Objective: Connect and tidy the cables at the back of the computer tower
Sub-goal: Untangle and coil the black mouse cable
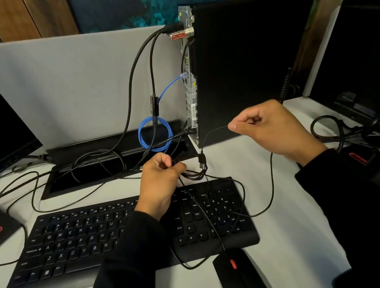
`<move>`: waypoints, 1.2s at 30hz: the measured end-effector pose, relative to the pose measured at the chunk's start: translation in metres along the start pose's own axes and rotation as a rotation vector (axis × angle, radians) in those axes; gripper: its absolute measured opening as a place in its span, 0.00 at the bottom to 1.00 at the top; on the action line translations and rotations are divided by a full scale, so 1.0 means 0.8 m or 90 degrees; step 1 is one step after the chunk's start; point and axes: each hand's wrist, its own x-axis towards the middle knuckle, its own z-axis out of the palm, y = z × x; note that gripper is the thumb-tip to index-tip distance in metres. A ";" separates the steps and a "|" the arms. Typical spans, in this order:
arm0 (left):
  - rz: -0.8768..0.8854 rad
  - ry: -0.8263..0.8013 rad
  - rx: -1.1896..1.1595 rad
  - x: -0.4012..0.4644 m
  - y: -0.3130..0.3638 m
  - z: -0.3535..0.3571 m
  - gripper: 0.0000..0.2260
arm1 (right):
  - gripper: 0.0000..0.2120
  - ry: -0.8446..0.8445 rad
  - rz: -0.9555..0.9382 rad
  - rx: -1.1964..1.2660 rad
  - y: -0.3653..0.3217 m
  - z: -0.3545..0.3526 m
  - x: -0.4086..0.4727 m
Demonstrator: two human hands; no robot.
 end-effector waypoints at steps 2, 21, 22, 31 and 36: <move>-0.058 -0.006 -0.152 -0.002 0.001 0.008 0.15 | 0.03 0.004 -0.040 0.017 -0.004 0.002 -0.002; -0.134 0.094 -0.400 -0.017 0.021 0.043 0.10 | 0.02 -0.076 -0.232 -0.040 -0.026 0.036 -0.013; -0.124 0.075 -0.389 -0.020 0.022 0.045 0.10 | 0.02 -0.082 -0.246 -0.048 -0.031 0.042 -0.015; -0.126 0.036 -0.422 -0.025 0.025 0.048 0.08 | 0.03 -0.223 -0.183 -0.117 -0.027 0.077 -0.022; -0.106 0.051 -0.519 -0.022 0.029 0.045 0.12 | 0.03 -0.047 -0.021 0.093 -0.020 0.062 -0.010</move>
